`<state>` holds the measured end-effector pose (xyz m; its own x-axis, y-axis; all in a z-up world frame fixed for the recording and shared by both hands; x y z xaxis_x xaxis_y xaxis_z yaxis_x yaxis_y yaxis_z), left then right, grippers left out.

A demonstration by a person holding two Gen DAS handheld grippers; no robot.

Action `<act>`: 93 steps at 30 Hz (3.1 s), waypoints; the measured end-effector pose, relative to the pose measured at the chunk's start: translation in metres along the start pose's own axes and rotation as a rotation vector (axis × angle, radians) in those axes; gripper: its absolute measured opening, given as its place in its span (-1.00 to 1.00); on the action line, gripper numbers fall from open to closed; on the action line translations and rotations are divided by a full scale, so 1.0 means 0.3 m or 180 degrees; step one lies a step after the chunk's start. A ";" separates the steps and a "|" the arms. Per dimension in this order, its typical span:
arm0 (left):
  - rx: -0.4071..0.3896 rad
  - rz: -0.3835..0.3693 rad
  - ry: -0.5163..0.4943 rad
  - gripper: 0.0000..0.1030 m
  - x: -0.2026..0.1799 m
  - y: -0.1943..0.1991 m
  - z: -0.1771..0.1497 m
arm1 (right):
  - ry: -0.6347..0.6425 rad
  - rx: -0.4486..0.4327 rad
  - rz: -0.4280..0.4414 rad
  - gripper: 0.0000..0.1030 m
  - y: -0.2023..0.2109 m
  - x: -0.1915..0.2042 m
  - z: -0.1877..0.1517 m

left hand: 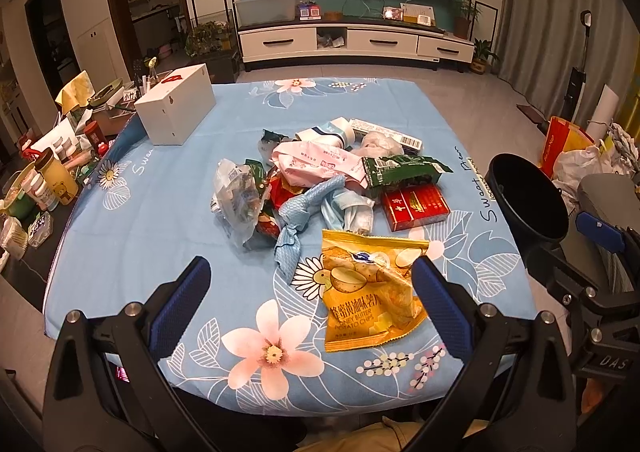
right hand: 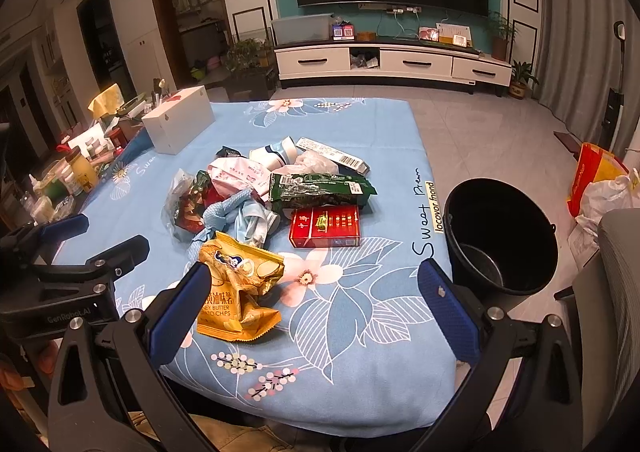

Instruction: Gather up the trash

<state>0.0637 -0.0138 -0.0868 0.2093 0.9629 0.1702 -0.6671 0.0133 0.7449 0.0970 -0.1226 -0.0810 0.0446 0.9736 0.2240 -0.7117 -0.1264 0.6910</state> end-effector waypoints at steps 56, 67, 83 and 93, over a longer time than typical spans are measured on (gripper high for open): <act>0.0464 -0.1455 0.0146 -0.17 -0.227 -0.508 -0.168 | -0.0560 0.0783 0.0214 0.96 -0.624 -0.172 -0.017; -0.0060 -0.1500 0.0043 -0.72 -0.143 -0.287 -0.095 | -0.0262 0.0759 0.0259 0.96 -0.642 -0.078 -0.019; -0.0633 -0.1118 0.0190 -0.75 0.049 -0.129 0.018 | 0.0006 0.0703 -0.0246 0.89 -0.751 -0.070 -0.016; -0.0636 -0.1112 0.0151 -0.75 0.032 -0.116 0.020 | -0.0125 0.0697 0.0279 0.72 -0.542 -0.065 -0.091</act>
<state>0.0931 -0.0066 -0.1072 0.4178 0.9025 -0.1044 -0.6885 0.3895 0.6118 0.1928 -0.1158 -0.2166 0.0196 0.9494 0.3134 -0.5454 -0.2526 0.7992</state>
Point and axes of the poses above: each gripper's, at about its wrist camera, not at the fingertips, and y roughly against the way its jaws point, x to its left, z to its top, the point moved 10 cm from there along -y, roughly the way its jaws point, and after that the axes turned 10 degrees about -y, right-handed, at the moved point
